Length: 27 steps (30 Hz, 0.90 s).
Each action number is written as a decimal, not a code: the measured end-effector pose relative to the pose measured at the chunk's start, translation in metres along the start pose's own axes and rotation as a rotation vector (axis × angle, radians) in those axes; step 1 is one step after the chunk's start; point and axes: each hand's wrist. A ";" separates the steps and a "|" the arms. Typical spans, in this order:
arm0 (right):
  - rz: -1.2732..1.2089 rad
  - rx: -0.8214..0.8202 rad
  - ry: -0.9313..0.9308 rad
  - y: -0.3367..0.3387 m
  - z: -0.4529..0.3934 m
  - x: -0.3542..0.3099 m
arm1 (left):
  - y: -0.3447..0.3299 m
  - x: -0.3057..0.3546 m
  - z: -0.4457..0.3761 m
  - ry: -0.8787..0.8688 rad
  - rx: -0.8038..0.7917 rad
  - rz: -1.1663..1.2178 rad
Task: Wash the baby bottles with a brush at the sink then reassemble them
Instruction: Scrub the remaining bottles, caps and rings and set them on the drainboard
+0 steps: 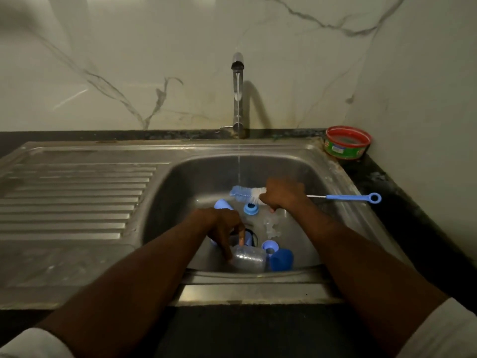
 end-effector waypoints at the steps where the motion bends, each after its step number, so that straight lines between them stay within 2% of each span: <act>1: 0.004 0.000 -0.005 0.001 0.001 0.001 | 0.000 -0.001 0.001 -0.006 0.009 0.031; 6: -0.052 0.015 -0.038 0.006 0.002 0.007 | 0.020 -0.012 0.024 0.059 0.147 0.280; 10: -0.041 0.082 -0.087 0.009 0.003 0.012 | 0.032 -0.035 0.033 0.232 0.491 0.257; 13: -0.018 0.142 -0.102 0.009 0.001 0.015 | 0.036 -0.051 0.029 0.319 0.726 0.378; 16: 0.009 0.153 -0.102 0.007 -0.004 0.014 | 0.038 -0.054 0.022 0.271 0.842 0.443; 20: 0.045 0.214 -0.083 0.007 -0.004 0.013 | 0.035 -0.040 0.011 0.120 0.948 0.547; 23: 0.037 0.244 -0.081 0.007 0.000 0.012 | 0.032 -0.026 0.004 0.037 1.027 0.828; 25: 0.013 0.254 -0.080 0.008 0.003 0.012 | 0.029 -0.020 0.000 -0.037 1.037 1.049; 27: 0.008 0.241 -0.082 0.009 0.006 0.010 | 0.030 -0.013 -0.003 -0.108 1.037 1.168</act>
Point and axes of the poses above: each hand's wrist, its own z-axis away from the middle knuckle, its own y-axis out of the back of the hand, x = y × z, and after that the axes turned 1 degree about -x, right-handed
